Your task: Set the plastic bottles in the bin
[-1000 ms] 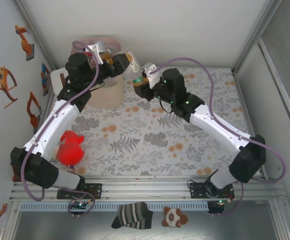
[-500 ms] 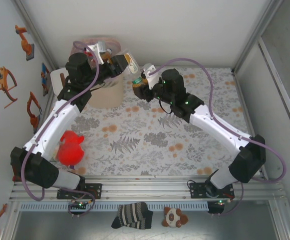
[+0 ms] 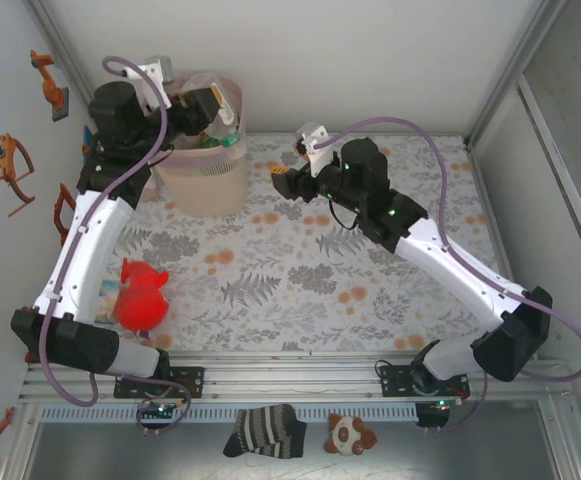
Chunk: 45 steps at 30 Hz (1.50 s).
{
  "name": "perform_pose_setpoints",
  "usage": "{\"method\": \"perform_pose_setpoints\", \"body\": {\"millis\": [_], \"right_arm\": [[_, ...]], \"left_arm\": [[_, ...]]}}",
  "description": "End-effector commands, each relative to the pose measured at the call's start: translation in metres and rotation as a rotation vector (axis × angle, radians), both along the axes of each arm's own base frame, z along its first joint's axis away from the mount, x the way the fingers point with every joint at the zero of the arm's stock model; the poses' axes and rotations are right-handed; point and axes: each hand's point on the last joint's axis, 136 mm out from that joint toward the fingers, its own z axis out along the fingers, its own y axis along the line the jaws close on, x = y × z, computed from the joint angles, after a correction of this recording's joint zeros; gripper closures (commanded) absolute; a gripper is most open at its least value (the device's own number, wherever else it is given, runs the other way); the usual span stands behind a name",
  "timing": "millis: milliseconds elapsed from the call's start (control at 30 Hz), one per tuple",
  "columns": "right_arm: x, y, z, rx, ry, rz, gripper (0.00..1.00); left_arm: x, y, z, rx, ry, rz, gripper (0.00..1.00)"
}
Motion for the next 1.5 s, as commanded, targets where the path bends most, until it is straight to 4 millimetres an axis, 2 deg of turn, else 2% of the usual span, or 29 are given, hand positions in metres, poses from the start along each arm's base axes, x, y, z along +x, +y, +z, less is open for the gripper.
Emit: {"method": "perform_pose_setpoints", "body": {"millis": [0, 233, 400, 800, 1167, 1467], "right_arm": [[-0.004, -0.005, -0.008, -0.009, 0.026, -0.022, 0.31], [-0.004, -0.008, -0.027, -0.022, 0.084, -0.041, 0.31], [-0.008, -0.010, -0.033, -0.028, 0.098, -0.042, 0.31], [-0.015, -0.019, -0.038, -0.040, 0.111, -0.063, 0.31], [-0.014, -0.019, -0.042, -0.044, 0.119, -0.069, 0.31], [-0.013, -0.020, -0.045, -0.050, 0.124, -0.078, 0.31]], "left_arm": [[0.008, 0.022, -0.001, 0.233, -0.059, 0.100, 0.49], [0.038, 0.062, -0.005, 0.441, -0.097, 0.263, 0.49], [0.059, 0.089, -0.017, 0.455, -0.070, 0.334, 0.49], [0.087, 0.134, -0.051, 0.526, 0.029, 0.432, 0.51], [0.103, 0.130, -0.103, 0.517, 0.114, 0.386, 0.52], [0.107, 0.127, -0.167, 0.504, 0.223, 0.358, 0.55]]}}
